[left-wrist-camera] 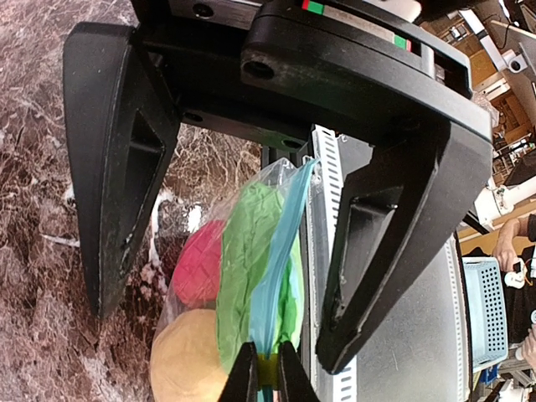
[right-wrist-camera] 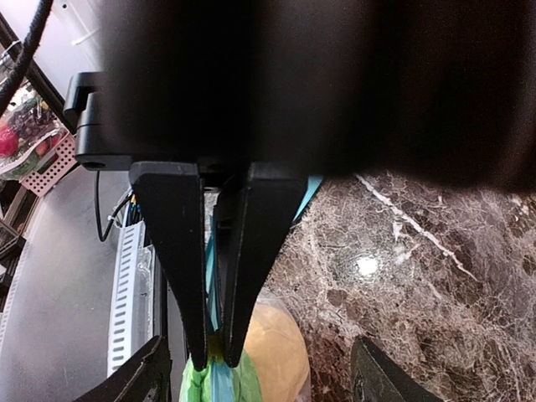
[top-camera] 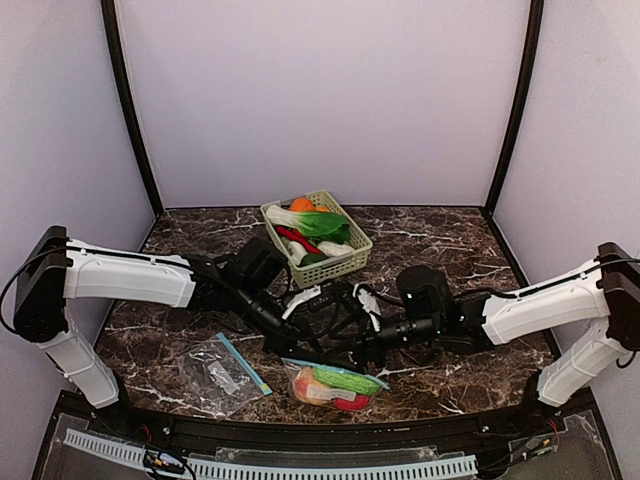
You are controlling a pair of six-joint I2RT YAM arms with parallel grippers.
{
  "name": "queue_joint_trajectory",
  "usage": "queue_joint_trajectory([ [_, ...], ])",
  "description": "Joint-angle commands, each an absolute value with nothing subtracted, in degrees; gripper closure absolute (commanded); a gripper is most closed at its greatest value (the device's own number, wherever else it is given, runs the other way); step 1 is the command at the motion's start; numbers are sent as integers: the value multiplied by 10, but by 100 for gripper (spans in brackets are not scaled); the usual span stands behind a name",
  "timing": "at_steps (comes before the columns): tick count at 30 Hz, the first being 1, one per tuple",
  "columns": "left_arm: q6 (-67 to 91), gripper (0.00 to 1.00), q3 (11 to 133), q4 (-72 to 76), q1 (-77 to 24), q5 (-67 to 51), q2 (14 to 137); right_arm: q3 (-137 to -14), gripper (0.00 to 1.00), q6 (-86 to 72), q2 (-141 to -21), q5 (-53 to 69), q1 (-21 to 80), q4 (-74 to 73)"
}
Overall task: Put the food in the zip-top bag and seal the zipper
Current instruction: Hold the zipper food storage bag at the center of the board.
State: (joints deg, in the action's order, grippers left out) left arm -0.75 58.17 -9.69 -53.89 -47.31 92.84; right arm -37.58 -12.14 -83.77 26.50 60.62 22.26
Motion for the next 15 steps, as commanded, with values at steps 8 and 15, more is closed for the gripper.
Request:
queue_joint_trajectory([
  [8,14,99,581,-52,-540,-497,924,-349,26,-145,-853,260,643,216],
  [15,44,99,554,-9,-526,-532,911,-294,20,-179,-792,237,643,244],
])
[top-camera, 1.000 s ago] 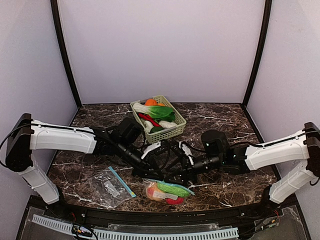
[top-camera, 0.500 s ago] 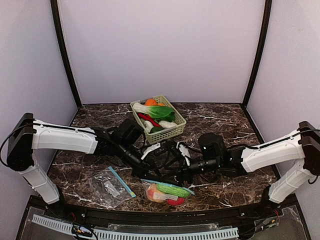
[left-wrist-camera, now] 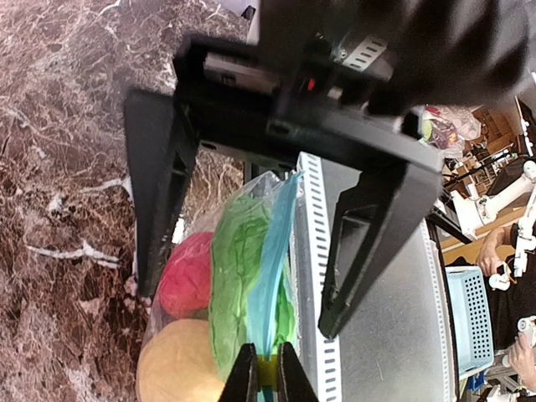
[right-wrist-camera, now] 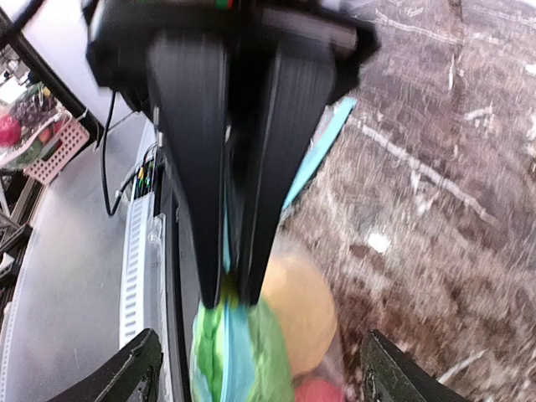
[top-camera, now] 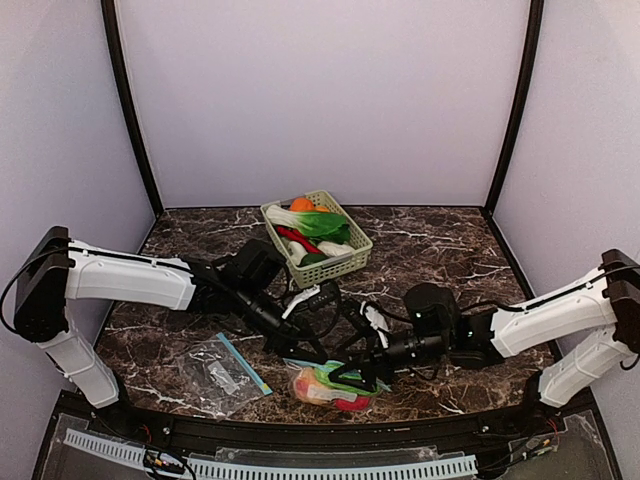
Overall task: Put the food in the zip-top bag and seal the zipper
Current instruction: Hold the zipper food storage bag at the center of the board.
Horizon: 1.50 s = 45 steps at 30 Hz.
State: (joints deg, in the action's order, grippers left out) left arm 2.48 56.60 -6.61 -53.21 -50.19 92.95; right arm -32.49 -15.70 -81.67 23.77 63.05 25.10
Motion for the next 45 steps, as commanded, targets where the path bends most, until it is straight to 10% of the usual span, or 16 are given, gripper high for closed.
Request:
queue_joint_trajectory([
  [1,44,99,554,-11,-525,-533,910,-291,20,-181,-788,236,643,245],
  [20,51,99,550,-3,-525,-557,914,-362,22,-151,-858,246,644,264],
  [24,53,99,549,5,-525,-555,915,-364,34,-160,-866,251,644,276],
  [33,38,99,553,-23,-524,-547,911,-346,97,-178,-855,246,643,282],
  [45,-22,99,578,-116,-507,-536,893,-323,100,-192,-845,236,643,262],
])
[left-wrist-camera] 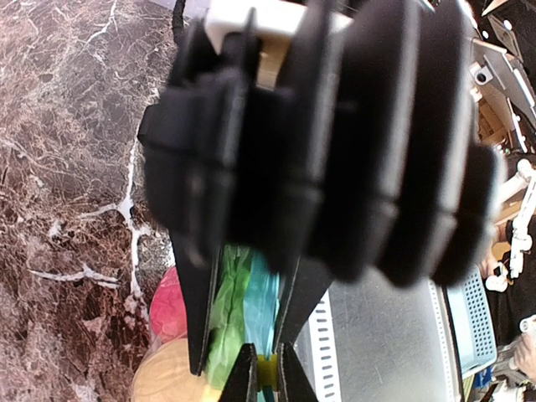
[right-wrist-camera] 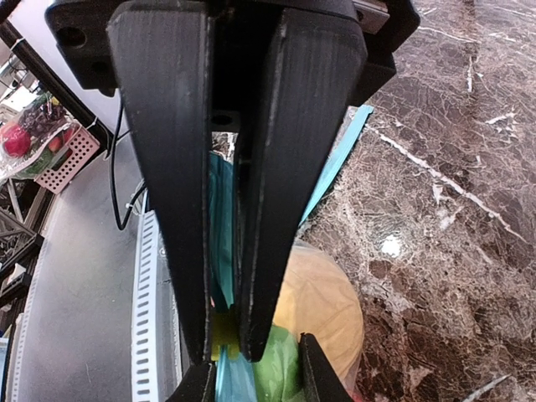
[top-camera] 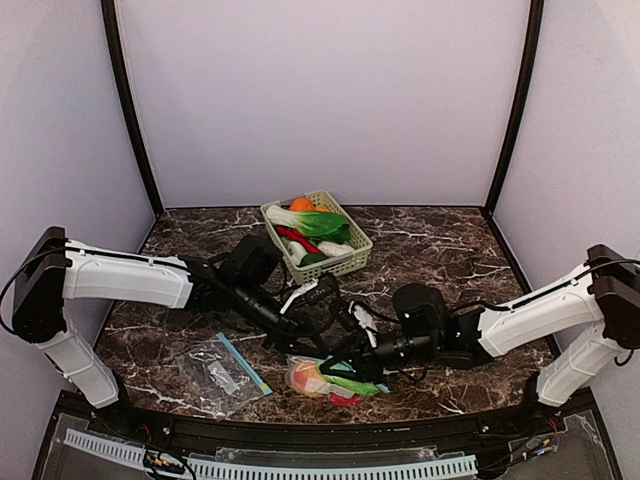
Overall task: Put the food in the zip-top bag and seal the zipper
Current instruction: Hold the zipper food storage bag at the center of the board, then zip the zipper of the food storage bag.
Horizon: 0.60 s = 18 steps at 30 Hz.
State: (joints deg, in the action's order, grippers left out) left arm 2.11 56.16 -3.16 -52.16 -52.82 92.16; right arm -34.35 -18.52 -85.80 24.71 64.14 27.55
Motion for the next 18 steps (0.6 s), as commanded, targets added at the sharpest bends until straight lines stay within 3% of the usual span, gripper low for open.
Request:
queue_joint_trajectory([
  [1,-30,99,585,-127,-504,-531,893,-321,100,-192,-844,237,643,262],
  [18,-138,99,634,-291,-488,-464,886,-308,100,-192,-839,251,643,258],
])
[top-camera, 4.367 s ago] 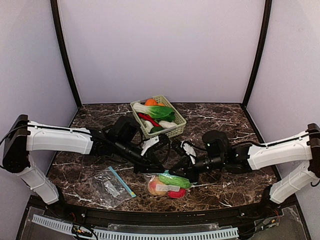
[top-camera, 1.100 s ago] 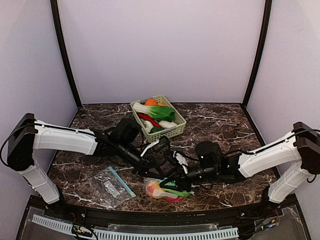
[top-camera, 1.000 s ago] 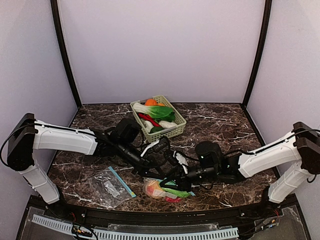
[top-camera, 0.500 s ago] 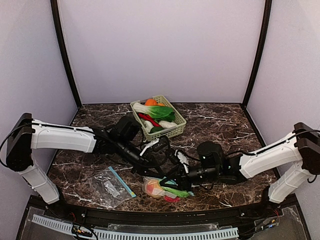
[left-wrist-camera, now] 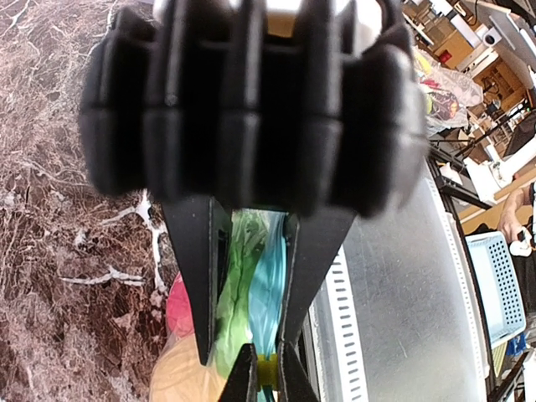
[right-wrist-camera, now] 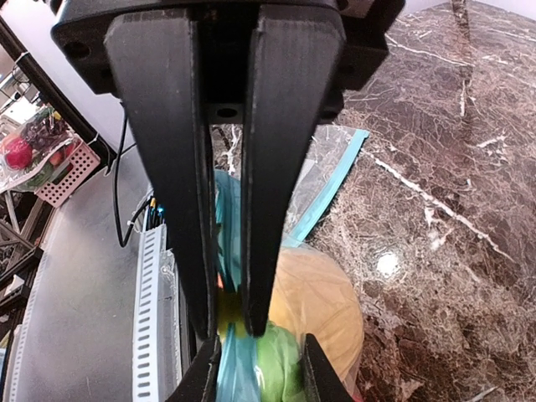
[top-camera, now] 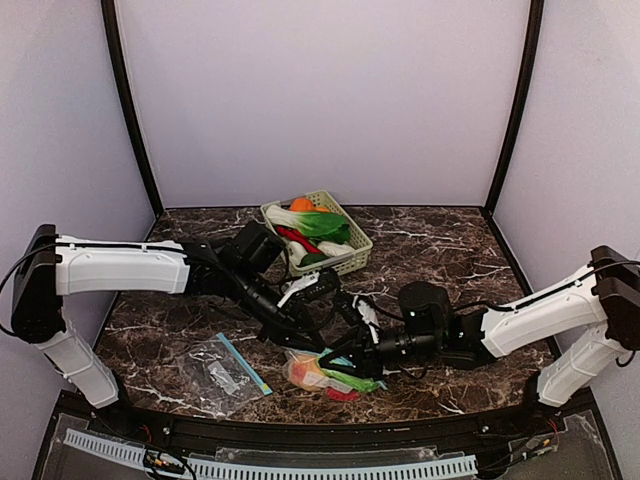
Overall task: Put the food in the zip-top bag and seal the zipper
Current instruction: Zip the zipper of the food storage bag.
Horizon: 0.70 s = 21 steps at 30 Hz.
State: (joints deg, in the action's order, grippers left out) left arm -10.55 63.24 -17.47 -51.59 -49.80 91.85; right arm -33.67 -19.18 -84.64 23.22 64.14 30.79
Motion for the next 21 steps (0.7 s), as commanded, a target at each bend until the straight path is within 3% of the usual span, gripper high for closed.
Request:
queue_joint_trajectory([
  [1,-139,99,634,-296,-487,-463,884,-308,100,-192,-840,251,643,259],
  [21,-161,99,631,-332,-475,-431,865,-303,100,-193,-829,244,641,251],
])
